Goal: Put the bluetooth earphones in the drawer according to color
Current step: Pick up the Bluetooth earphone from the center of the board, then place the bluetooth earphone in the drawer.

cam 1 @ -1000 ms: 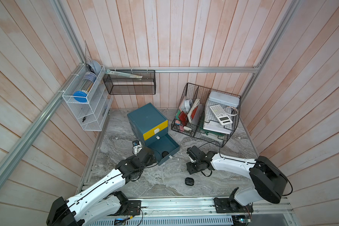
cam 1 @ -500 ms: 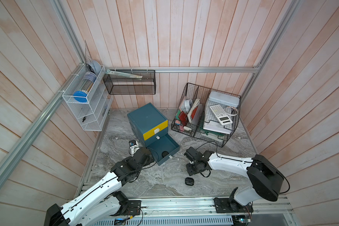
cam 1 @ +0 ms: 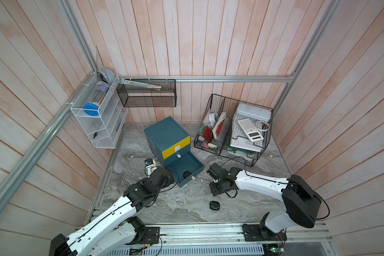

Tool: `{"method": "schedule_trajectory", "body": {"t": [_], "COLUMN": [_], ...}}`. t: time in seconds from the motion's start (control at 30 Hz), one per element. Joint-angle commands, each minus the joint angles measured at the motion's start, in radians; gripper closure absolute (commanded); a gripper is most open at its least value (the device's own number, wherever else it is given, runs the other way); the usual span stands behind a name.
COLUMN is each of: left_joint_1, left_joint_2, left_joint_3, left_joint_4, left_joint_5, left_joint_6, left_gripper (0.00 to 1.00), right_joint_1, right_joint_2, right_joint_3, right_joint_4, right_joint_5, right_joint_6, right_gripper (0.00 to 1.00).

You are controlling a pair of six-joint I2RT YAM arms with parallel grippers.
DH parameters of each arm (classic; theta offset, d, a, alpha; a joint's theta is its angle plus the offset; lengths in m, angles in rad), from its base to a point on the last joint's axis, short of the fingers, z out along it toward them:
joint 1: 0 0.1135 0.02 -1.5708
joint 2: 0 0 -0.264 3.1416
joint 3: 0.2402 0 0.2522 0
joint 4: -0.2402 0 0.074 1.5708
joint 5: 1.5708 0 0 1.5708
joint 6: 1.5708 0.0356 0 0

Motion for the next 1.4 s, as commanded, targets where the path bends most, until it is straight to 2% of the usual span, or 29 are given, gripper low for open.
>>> {"method": "schedule_trajectory", "body": {"t": [0.0, 0.27, 0.6, 0.8, 0.97, 1.13, 1.37], "left_joint_1": [0.006, 0.007, 0.009, 0.009, 0.009, 0.009, 0.006], "left_joint_2": [-0.034, -0.062, -0.09, -0.084, -0.069, -0.065, -0.064], "left_joint_3": [-0.026, -0.03, -0.034, -0.037, -0.037, -0.04, -0.038], "left_joint_4": [0.015, 0.012, -0.003, 0.01, 0.029, 0.075, 0.117], "left_joint_5": [-0.039, -0.054, -0.064, -0.061, -0.05, 0.001, 0.072], "left_joint_6": [0.01, 0.003, -0.008, -0.003, 0.005, 0.03, 0.044], "left_gripper": [0.0, 0.0, 0.0, 0.0, 0.0, 0.0, 0.0], "right_joint_1": [0.007, 0.004, -0.016, -0.025, -0.028, -0.032, -0.048], "right_joint_2": [0.008, 0.119, 0.352, 0.425, 0.427, 0.385, 0.245], "right_joint_3": [0.102, 0.33, 0.559, 0.59, 0.592, 0.585, 0.447], "right_joint_4": [-0.018, 0.036, 0.058, 0.078, 0.078, 0.07, 0.142], "right_joint_5": [0.051, 0.094, 0.124, 0.109, 0.096, 0.091, 0.033], "right_joint_6": [-0.056, -0.128, -0.199, -0.215, -0.214, -0.211, -0.167], "right_gripper": [0.6, 0.6, 0.59, 0.54, 0.39, 0.26, 0.19]}}
